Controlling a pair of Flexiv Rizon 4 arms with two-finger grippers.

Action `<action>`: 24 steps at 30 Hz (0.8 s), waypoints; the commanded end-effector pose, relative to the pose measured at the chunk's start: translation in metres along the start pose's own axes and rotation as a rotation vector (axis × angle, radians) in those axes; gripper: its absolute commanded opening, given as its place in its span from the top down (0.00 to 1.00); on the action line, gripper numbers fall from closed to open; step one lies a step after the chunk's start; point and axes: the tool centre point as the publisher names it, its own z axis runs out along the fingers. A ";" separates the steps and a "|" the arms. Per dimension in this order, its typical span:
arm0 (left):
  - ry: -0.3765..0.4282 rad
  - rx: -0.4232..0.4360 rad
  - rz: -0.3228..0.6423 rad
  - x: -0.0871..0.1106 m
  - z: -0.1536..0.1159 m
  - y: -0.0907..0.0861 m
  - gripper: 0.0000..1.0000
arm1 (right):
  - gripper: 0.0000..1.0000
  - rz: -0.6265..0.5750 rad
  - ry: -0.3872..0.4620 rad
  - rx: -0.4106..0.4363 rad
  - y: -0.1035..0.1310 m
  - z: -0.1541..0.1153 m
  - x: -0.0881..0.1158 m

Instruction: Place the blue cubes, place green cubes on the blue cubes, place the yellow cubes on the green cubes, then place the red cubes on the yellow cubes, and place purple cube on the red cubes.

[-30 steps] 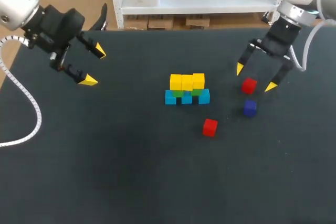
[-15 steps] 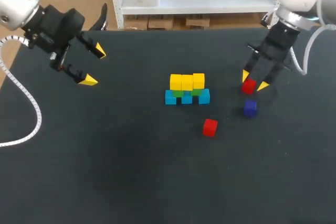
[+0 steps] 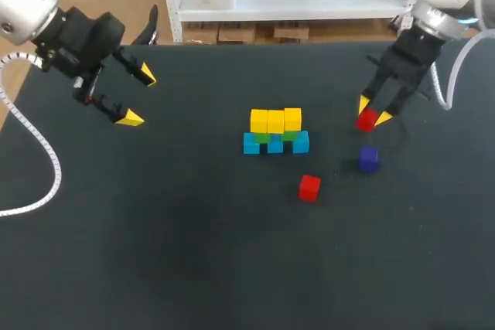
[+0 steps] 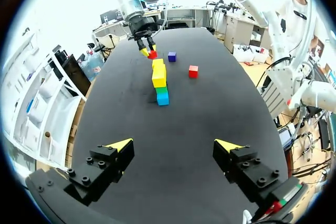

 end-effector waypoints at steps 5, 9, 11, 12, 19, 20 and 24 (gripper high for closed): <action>-0.001 0.003 0.002 0.001 0.000 0.002 0.00 | 1.00 0.449 0.040 0.297 0.013 -0.047 -0.036; -0.001 0.003 0.002 0.001 0.000 0.002 0.00 | 1.00 0.572 0.059 0.417 0.009 -0.060 -0.052; -0.001 0.003 0.002 0.001 0.000 0.002 0.00 | 1.00 0.646 0.068 0.477 0.005 -0.064 -0.059; -0.001 0.003 0.002 0.001 0.000 0.002 0.00 | 1.00 0.680 0.061 0.501 0.004 -0.065 -0.062; -0.001 0.003 0.002 0.001 0.000 0.002 0.00 | 1.00 0.831 0.044 0.628 -0.009 -0.056 -0.091; -0.001 0.003 0.002 0.001 0.000 0.002 0.00 | 1.00 0.833 0.050 0.634 -0.011 -0.054 -0.095; -0.001 0.003 0.002 0.001 0.000 0.002 0.00 | 1.00 0.854 0.056 0.694 -0.019 -0.050 -0.113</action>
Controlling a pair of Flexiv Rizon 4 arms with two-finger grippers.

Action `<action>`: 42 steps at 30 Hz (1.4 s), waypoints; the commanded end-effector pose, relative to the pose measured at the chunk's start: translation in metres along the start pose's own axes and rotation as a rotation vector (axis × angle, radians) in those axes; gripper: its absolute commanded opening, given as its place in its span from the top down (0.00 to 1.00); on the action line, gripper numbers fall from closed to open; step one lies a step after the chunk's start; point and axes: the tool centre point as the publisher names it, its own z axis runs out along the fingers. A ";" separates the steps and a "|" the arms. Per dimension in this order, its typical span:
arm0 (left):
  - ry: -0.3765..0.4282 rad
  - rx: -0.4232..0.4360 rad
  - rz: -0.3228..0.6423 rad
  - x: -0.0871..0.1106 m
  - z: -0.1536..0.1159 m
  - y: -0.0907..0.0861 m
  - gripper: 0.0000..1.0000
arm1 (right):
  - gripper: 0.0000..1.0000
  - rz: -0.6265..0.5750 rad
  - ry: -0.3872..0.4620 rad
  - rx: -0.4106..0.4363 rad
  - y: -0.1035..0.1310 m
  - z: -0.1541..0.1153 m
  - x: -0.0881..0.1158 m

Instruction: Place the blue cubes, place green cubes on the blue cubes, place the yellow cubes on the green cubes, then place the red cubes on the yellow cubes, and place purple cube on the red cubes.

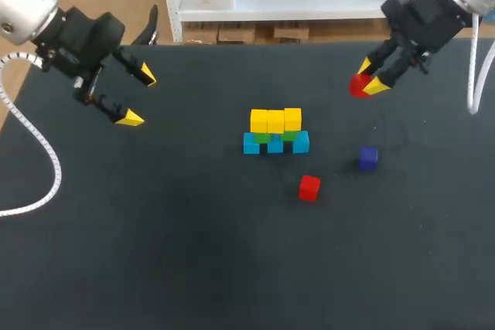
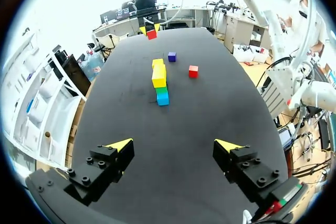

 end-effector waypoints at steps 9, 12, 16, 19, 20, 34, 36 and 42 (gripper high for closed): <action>-0.001 0.003 0.002 0.001 0.000 0.002 0.00 | 1.00 0.188 0.010 0.489 0.020 0.024 -0.051; -0.001 0.003 0.002 0.001 0.000 0.002 0.00 | 1.00 0.187 0.006 0.472 0.022 0.031 -0.060; -0.001 0.003 0.002 0.001 0.000 0.002 0.00 | 1.00 0.179 0.019 0.454 0.023 0.040 -0.068; -0.001 0.003 0.002 0.001 0.000 0.002 0.00 | 1.00 0.169 0.031 0.438 0.025 0.045 -0.075; -0.001 0.003 0.002 0.001 0.000 0.002 0.00 | 1.00 0.166 0.032 0.434 0.026 0.047 -0.077; -0.001 0.003 0.002 0.001 0.000 0.002 0.00 | 1.00 0.118 0.085 0.306 0.030 0.069 -0.097; -0.001 0.003 0.002 0.001 0.000 0.002 0.00 | 1.00 0.111 0.100 0.291 0.029 0.073 -0.097; -0.001 0.003 0.002 0.001 0.000 0.002 0.00 | 1.00 0.100 0.139 0.256 0.025 0.079 -0.096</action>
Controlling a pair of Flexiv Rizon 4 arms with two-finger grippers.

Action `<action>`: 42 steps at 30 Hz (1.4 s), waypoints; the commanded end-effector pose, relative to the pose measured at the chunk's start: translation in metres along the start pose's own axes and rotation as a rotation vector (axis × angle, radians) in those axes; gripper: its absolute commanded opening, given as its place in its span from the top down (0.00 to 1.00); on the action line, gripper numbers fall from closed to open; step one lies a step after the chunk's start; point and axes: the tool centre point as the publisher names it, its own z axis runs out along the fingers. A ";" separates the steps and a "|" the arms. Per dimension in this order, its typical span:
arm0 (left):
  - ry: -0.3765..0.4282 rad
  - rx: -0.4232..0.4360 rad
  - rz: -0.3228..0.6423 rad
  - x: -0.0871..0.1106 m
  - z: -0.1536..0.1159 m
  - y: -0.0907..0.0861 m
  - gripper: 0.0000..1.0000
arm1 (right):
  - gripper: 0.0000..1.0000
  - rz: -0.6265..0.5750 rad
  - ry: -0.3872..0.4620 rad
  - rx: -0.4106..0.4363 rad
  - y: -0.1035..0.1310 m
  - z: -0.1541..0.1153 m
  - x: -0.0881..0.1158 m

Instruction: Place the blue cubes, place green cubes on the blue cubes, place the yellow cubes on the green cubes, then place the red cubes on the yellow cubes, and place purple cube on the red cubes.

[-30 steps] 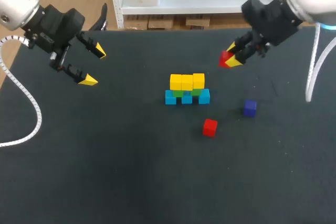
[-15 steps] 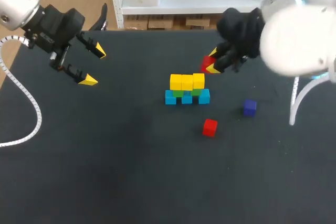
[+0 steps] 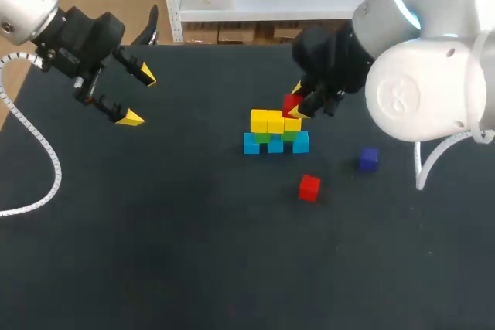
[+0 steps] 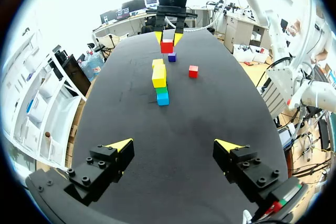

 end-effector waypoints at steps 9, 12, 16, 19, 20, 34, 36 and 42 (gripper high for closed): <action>-0.001 0.003 0.002 0.001 0.000 0.002 0.00 | 1.00 -0.023 0.060 -0.049 -0.010 0.017 -0.004; -0.001 0.003 0.002 0.001 0.000 0.002 0.00 | 1.00 -0.028 0.070 -0.049 -0.011 0.020 -0.004; -0.001 0.003 0.002 0.001 0.000 0.002 0.00 | 1.00 -0.037 0.089 -0.046 -0.013 0.023 -0.004; -0.001 0.003 0.002 0.001 0.000 0.002 0.00 | 1.00 -0.035 0.096 -0.044 -0.015 0.025 -0.001; -0.001 0.003 0.002 0.001 0.000 0.002 0.00 | 1.00 -0.034 0.098 -0.044 -0.016 0.025 0.000; -0.001 0.003 0.002 0.001 0.000 0.002 0.00 | 1.00 -0.025 0.116 -0.053 -0.021 0.029 0.005; -0.001 0.003 0.002 0.001 0.000 0.002 0.00 | 1.00 -0.026 0.116 -0.056 -0.022 0.030 0.005; -0.001 0.003 0.002 0.001 0.000 0.002 0.00 | 1.00 -0.025 0.113 -0.058 -0.023 0.032 0.005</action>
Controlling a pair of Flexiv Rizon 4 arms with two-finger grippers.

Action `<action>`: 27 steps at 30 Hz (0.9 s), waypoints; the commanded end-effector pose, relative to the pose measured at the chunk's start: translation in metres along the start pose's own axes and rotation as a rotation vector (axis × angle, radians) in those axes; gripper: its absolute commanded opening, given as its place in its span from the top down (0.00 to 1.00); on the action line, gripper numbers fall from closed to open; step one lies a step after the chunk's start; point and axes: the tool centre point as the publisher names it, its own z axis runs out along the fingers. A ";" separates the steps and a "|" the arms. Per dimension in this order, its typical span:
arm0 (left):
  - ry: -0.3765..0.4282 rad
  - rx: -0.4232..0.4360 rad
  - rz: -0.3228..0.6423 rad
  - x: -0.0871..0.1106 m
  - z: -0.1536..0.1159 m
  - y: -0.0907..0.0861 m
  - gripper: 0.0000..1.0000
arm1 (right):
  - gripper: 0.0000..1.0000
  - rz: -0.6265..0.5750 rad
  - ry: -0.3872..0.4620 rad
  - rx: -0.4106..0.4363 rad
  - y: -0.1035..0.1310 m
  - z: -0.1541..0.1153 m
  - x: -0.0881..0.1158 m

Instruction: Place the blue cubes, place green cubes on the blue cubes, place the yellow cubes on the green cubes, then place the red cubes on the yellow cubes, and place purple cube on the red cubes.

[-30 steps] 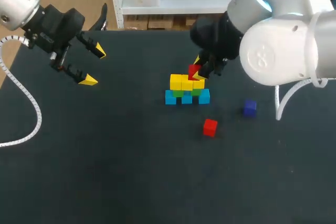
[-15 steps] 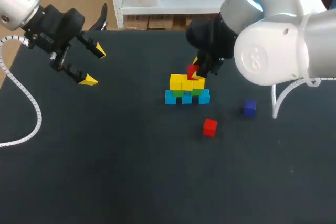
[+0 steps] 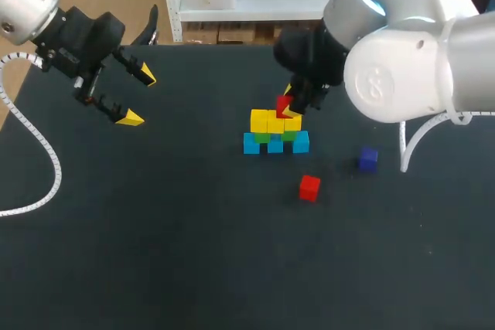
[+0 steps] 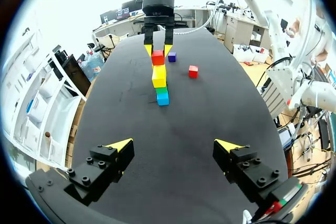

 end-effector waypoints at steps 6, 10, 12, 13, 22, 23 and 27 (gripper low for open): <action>-0.001 0.003 0.003 0.001 0.000 0.002 0.00 | 1.00 0.000 0.003 -0.009 -0.003 0.003 -0.001; -0.001 0.003 0.003 0.001 0.000 0.002 0.00 | 1.00 0.002 0.005 -0.010 -0.004 0.003 -0.001; -0.001 0.003 0.003 0.001 0.000 0.002 0.00 | 0.99 0.004 0.006 -0.010 -0.004 0.003 -0.001; -0.001 0.003 0.003 0.001 0.000 0.002 0.00 | 0.98 0.005 0.007 -0.010 -0.004 0.003 -0.001; -0.001 0.003 0.003 0.001 0.000 0.002 0.00 | 0.86 0.005 0.010 -0.014 -0.004 0.004 -0.001; -0.001 0.003 0.003 0.001 0.000 0.002 0.00 | 0.84 0.003 0.009 -0.015 -0.004 0.005 -0.001; -0.001 0.003 0.003 0.001 0.000 0.002 0.00 | 0.80 0.002 0.010 -0.016 -0.004 0.005 -0.001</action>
